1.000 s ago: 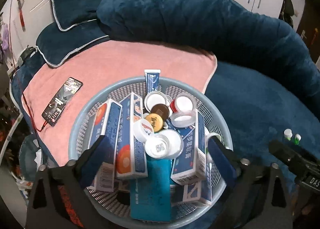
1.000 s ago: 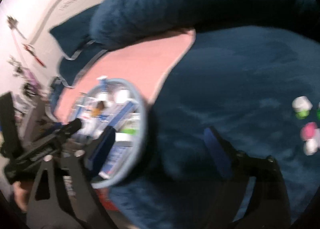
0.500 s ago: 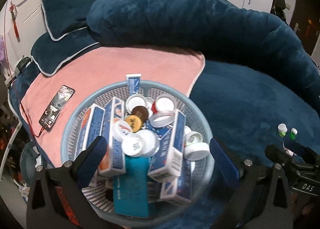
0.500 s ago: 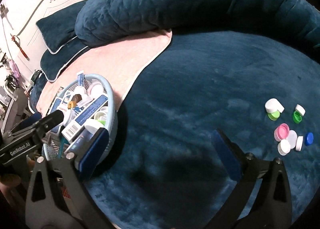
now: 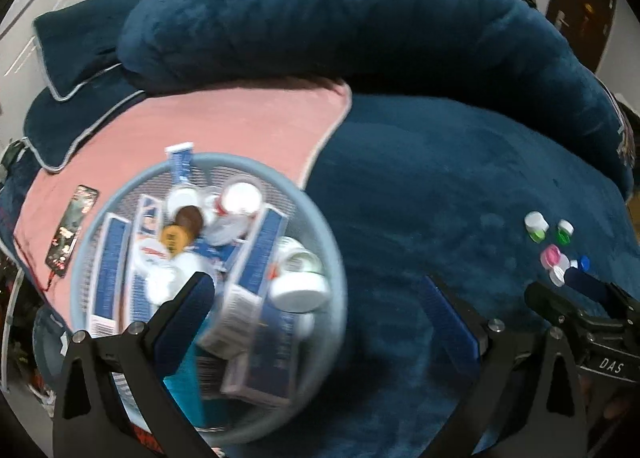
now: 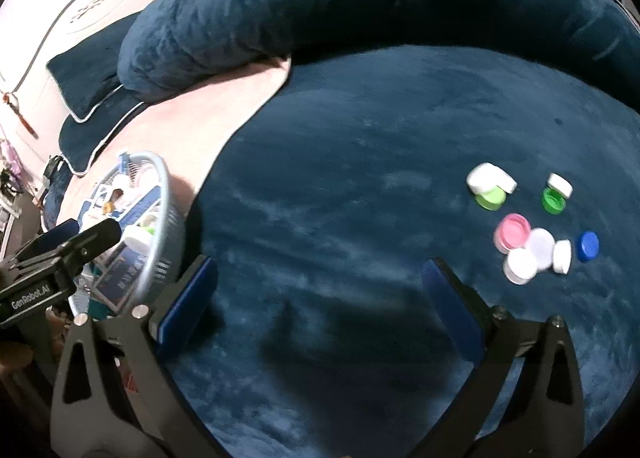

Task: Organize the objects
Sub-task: 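Move both grippers back over the remaining caps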

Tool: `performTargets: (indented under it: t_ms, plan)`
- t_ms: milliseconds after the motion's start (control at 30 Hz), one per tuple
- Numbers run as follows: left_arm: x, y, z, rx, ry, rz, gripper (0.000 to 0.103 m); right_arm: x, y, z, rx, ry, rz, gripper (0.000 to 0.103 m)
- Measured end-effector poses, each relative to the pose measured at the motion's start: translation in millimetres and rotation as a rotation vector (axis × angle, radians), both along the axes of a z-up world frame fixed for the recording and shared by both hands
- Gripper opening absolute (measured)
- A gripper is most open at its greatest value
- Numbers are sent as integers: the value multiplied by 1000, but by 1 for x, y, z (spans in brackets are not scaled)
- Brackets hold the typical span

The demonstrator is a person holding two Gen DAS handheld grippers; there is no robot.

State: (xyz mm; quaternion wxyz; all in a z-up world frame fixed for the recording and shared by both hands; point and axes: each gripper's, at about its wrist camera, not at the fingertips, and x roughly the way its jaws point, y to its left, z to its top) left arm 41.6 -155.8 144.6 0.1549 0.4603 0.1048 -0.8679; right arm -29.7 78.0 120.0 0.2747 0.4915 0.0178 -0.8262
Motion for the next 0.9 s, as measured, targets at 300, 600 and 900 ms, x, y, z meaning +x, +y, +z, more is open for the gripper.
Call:
performTargets:
  t_ms: [300,600,900]
  plan:
    - [-21,41,-14,16,-40,-92,103,-9,40,-9,9,-24,-72,103]
    - [-36,72,-28,64,-69,-150,103,-18,80,-19,11,-53,-144,103]
    - [-54,107,-45,94,-105,-209,103,-29,128,-34,17,-90,-239,103]
